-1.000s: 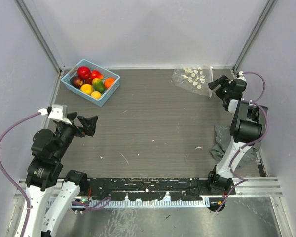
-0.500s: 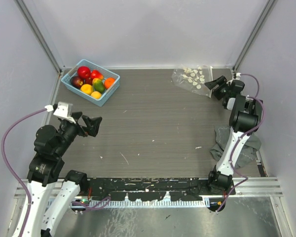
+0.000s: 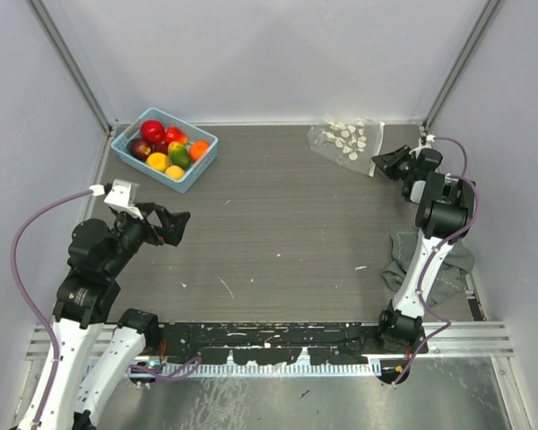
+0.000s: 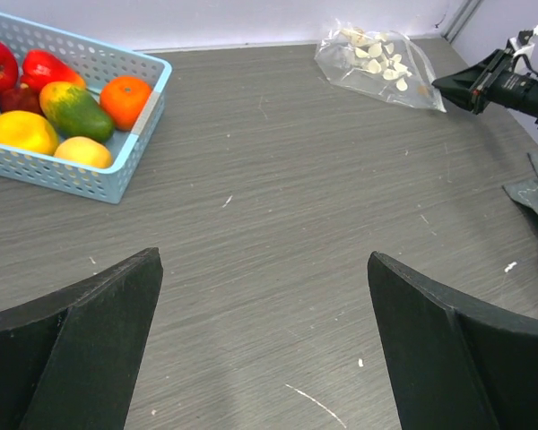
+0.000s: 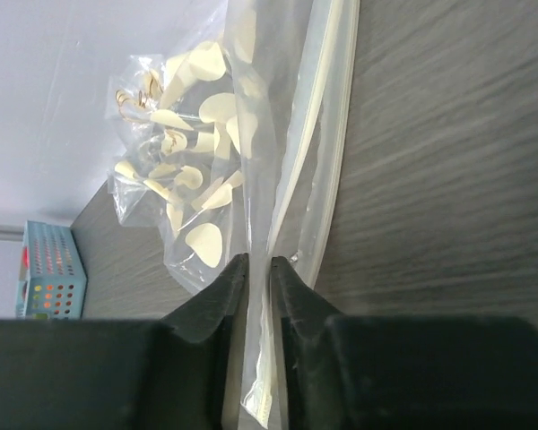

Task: Place the food in the zip-top bag and seal the zipper
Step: Pick up the zipper food storage bag at the center of the board.

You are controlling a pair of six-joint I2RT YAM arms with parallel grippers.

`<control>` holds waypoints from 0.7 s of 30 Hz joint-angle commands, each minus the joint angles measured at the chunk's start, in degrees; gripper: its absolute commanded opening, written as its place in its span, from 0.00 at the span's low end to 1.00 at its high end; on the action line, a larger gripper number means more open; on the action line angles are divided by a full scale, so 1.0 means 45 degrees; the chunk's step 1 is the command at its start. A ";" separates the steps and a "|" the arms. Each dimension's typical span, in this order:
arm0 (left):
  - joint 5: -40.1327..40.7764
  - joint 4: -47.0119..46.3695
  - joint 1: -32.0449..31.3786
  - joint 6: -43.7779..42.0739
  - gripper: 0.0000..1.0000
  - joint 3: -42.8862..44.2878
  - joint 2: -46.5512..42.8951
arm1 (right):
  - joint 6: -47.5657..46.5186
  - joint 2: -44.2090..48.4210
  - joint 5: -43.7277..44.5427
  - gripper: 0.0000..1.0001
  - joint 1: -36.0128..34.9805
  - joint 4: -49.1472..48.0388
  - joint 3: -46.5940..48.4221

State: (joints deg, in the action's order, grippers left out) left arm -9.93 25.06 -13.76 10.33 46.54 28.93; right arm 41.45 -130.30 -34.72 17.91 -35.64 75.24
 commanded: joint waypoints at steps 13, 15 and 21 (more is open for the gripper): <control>-0.1956 -0.1773 0.0050 0.4055 0.98 0.0342 0.2225 | 0.0315 0.4263 -0.1282 0.00 0.0000 -0.3040 -0.4381; -0.2359 -0.2098 0.0050 0.4355 0.98 0.0282 0.2665 | 0.0054 0.4792 -0.1340 0.00 -0.0059 -0.2953 -0.4840; -0.2811 -0.2602 0.0062 0.5146 0.98 0.0414 0.4361 | -0.2324 0.6973 -0.0880 0.00 -0.0531 -0.0191 -0.5219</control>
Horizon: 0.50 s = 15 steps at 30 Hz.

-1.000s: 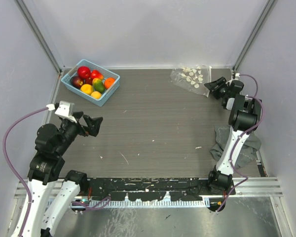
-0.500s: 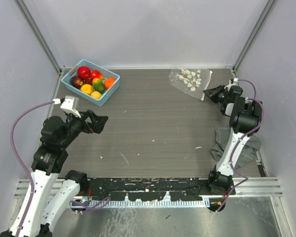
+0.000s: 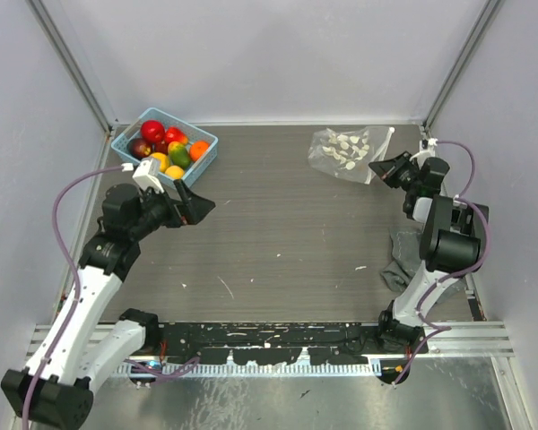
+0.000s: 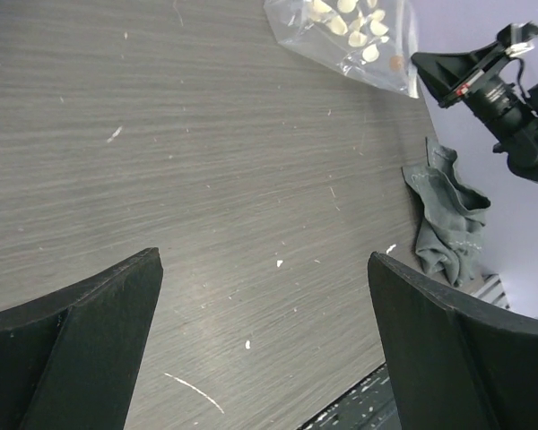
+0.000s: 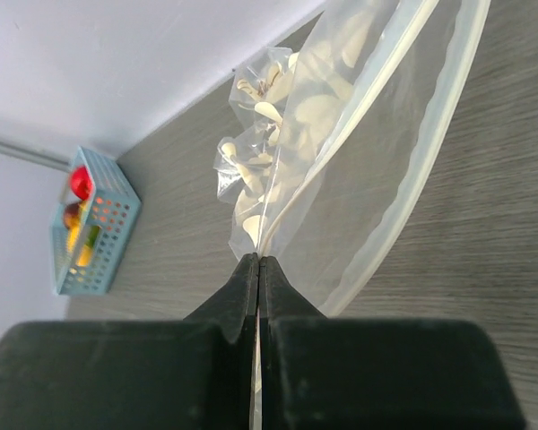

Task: Place the food in the zip-top bag and seal the zipper
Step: Pick up the zipper food storage bag at the center of the board.

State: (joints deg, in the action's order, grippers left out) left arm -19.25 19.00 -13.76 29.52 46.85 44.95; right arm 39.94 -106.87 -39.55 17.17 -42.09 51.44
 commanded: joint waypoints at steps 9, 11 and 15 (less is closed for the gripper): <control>-0.0999 -0.1999 -0.0036 0.1799 0.99 0.0717 0.2545 | -0.6099 0.4753 0.3058 0.00 -0.2537 0.5957 0.1058; -0.0986 -0.2119 -0.0097 0.2015 0.99 0.0702 0.2644 | -0.6652 0.5088 0.3487 0.00 -0.3044 0.6628 0.1456; -0.1017 -0.2617 -0.0310 0.2460 0.99 0.0520 0.2859 | -0.8099 0.5821 0.5083 0.00 -0.4364 0.8176 0.2113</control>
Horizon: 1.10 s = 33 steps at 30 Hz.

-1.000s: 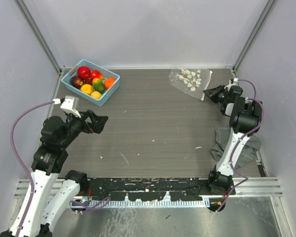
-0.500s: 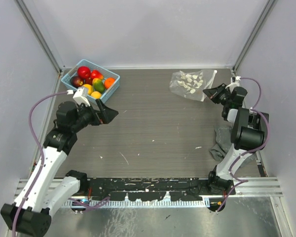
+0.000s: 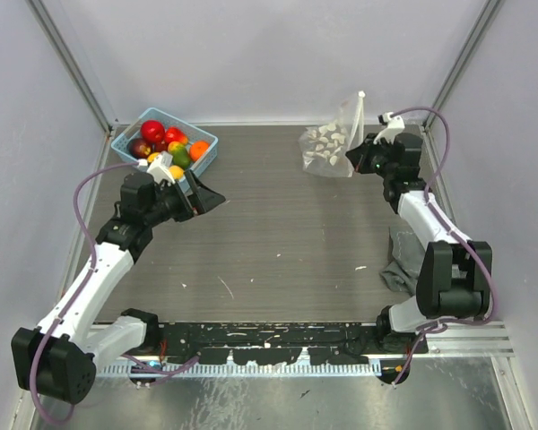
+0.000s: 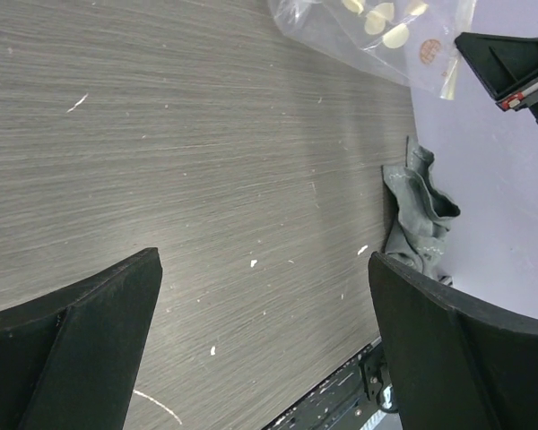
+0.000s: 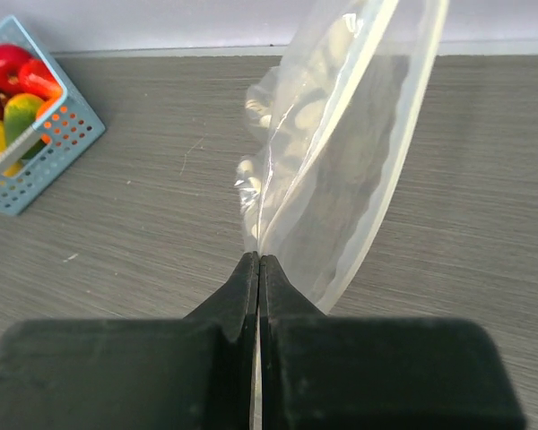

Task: Place the food in the zip-top bag and seal the zipper
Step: Pick up the zipper food storage bag at the center of the board.

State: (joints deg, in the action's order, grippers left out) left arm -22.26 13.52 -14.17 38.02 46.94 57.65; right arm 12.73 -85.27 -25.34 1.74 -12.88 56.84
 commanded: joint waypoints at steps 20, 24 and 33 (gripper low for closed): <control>0.0254 -0.2652 -0.1465 0.2633 0.98 -0.1002 -0.0334 | -0.6441 0.3498 0.9837 0.00 -0.9080 0.1756 -0.0929; 0.0337 -0.3509 -0.1599 0.3311 0.98 -0.1563 -0.0505 | -0.7298 0.3414 1.1345 0.00 -1.0840 0.0793 -0.1665; 0.0577 -0.4101 -0.1690 0.4322 0.95 -0.2314 -0.0772 | -0.9636 0.2682 1.3855 0.00 -1.4362 -0.1329 -0.3007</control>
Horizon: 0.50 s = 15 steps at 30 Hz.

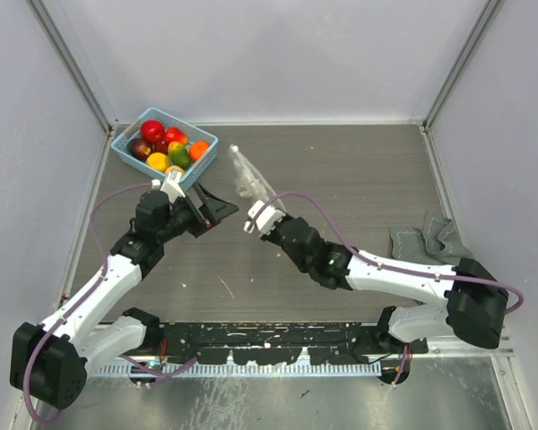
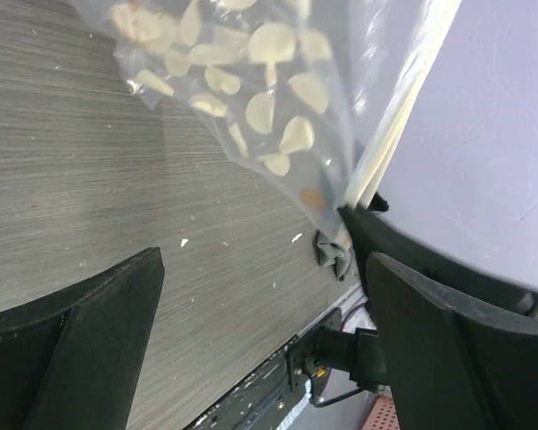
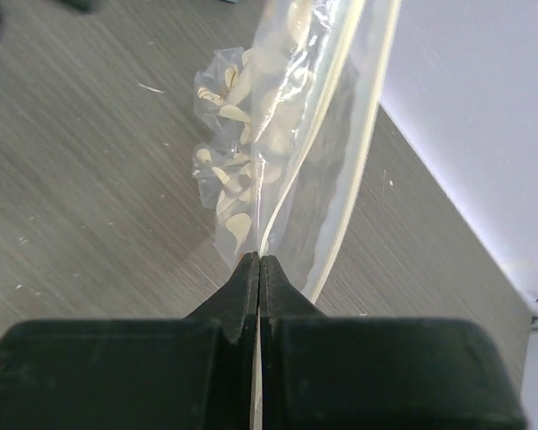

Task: Place the food in the zip-top bag and seal the zipper
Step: Pick up the zipper food storage bag at the center of the board.

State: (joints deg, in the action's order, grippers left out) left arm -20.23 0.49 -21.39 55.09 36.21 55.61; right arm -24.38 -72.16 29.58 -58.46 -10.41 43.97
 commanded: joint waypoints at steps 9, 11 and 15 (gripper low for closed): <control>0.0752 -0.1530 -0.0262 0.0769 0.88 -0.0292 -0.0721 | -0.1273 -0.0469 0.1141 0.00 -0.1915 -0.1909 0.0001; 0.0795 -0.1642 -0.0284 0.0884 0.81 -0.0437 -0.0701 | -0.1163 -0.0545 0.1006 0.00 -0.1977 -0.1904 0.0095; 0.0967 -0.1876 -0.0414 0.1126 0.76 -0.0749 -0.0728 | -0.0605 -0.0735 0.0608 0.00 -0.2038 -0.1991 0.0209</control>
State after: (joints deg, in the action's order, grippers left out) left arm -17.52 -3.55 -22.55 58.98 33.80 53.36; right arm -29.58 -74.76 33.65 -67.05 -15.46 42.63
